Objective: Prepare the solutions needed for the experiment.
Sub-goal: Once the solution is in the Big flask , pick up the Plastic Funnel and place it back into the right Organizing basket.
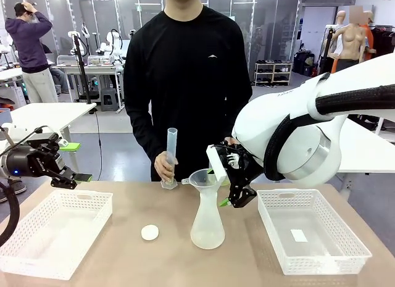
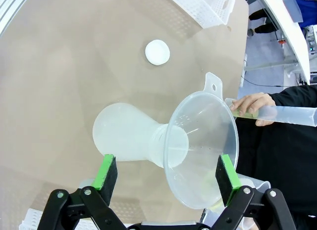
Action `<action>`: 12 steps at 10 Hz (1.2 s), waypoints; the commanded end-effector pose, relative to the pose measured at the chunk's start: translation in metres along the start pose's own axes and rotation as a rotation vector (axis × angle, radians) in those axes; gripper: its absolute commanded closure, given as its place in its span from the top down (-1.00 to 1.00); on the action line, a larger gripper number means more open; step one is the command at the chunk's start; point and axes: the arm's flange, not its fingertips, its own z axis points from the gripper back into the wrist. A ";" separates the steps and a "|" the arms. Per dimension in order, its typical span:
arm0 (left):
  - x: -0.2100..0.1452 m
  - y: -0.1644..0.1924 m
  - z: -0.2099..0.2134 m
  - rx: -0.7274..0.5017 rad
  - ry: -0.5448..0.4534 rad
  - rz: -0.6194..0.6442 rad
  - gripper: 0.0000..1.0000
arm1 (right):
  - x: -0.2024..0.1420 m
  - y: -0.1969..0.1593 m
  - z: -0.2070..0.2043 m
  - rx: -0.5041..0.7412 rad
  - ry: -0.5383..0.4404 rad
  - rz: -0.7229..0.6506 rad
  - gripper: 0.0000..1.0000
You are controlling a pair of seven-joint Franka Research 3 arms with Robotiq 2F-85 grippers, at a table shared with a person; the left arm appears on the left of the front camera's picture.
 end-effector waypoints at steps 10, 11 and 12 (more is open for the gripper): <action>0.001 -0.003 0.000 -0.002 0.002 0.003 1.00 | -0.025 -0.003 0.107 -0.232 -0.141 -0.263 1.00; 0.001 -0.003 0.000 -0.002 0.002 0.003 1.00 | -0.049 0.004 0.125 -0.265 -0.258 -0.454 1.00; 0.001 -0.003 0.000 -0.002 0.002 0.003 1.00 | -0.074 0.013 0.140 -0.303 -0.357 -0.589 1.00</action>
